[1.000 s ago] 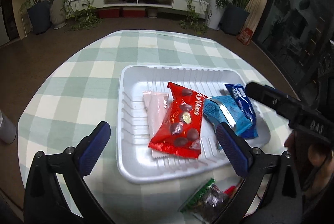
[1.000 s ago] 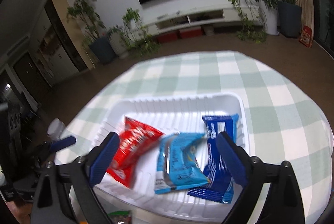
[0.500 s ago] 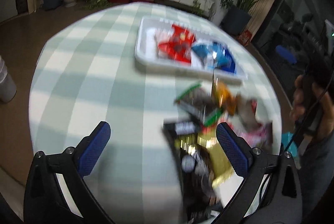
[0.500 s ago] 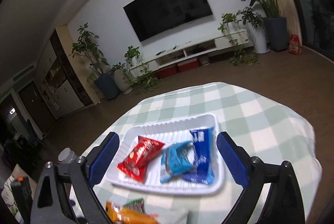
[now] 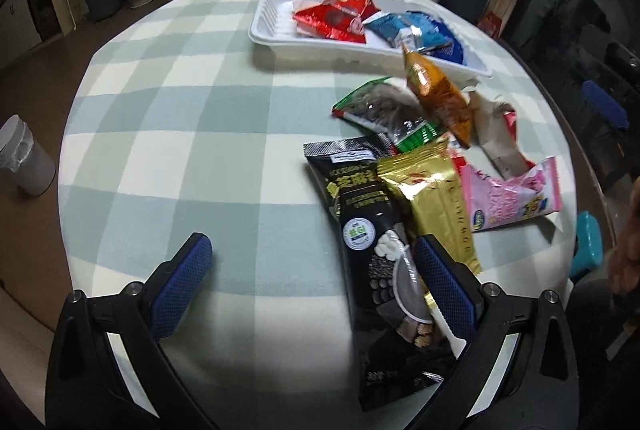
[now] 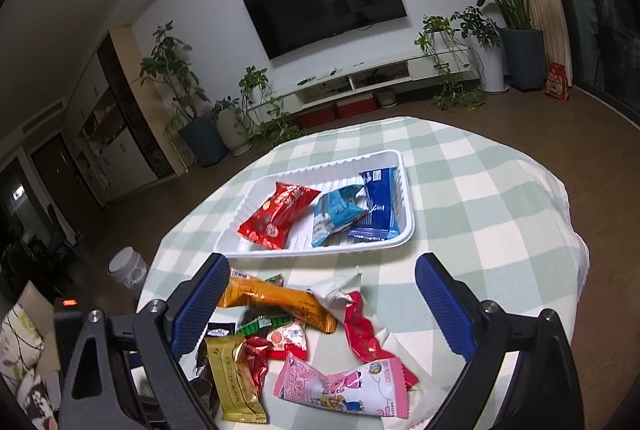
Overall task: Organize snacks
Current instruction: 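Grasp the black packet with the left tool while the right tool grasps the pink Pororo packet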
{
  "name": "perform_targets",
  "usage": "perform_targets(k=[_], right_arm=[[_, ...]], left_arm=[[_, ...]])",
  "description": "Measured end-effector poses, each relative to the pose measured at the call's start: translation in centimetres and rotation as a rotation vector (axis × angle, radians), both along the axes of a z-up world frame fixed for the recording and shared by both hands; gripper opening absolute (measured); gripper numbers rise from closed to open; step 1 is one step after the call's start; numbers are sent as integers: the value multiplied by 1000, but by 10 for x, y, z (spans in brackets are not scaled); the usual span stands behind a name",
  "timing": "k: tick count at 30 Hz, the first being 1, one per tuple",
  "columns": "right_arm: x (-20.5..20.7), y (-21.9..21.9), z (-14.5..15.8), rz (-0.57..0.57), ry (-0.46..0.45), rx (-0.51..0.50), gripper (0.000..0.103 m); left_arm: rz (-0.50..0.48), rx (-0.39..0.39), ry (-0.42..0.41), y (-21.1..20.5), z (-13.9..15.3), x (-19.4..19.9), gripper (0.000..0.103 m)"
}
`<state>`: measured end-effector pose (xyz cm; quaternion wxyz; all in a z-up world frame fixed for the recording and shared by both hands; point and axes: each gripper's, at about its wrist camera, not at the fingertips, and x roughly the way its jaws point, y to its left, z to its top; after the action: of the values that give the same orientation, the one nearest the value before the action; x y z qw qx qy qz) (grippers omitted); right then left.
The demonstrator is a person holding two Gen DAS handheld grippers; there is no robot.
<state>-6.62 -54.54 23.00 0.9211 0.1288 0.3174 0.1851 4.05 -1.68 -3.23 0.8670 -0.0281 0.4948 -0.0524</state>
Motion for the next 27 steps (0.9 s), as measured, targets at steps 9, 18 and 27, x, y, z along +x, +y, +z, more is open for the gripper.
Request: perform_targets(k=[9,18,27], right_arm=[[4,0,-8,-9,32,2,96],[7,-2,-14,7,44,-11,89],[-1,0,-6,167,4,-108,85]], left_arm=[[-27,37,11,4,-10,15,79],[-90,96,13,3,-6,32,32],[-107,29,-6,17,-8,29,29]])
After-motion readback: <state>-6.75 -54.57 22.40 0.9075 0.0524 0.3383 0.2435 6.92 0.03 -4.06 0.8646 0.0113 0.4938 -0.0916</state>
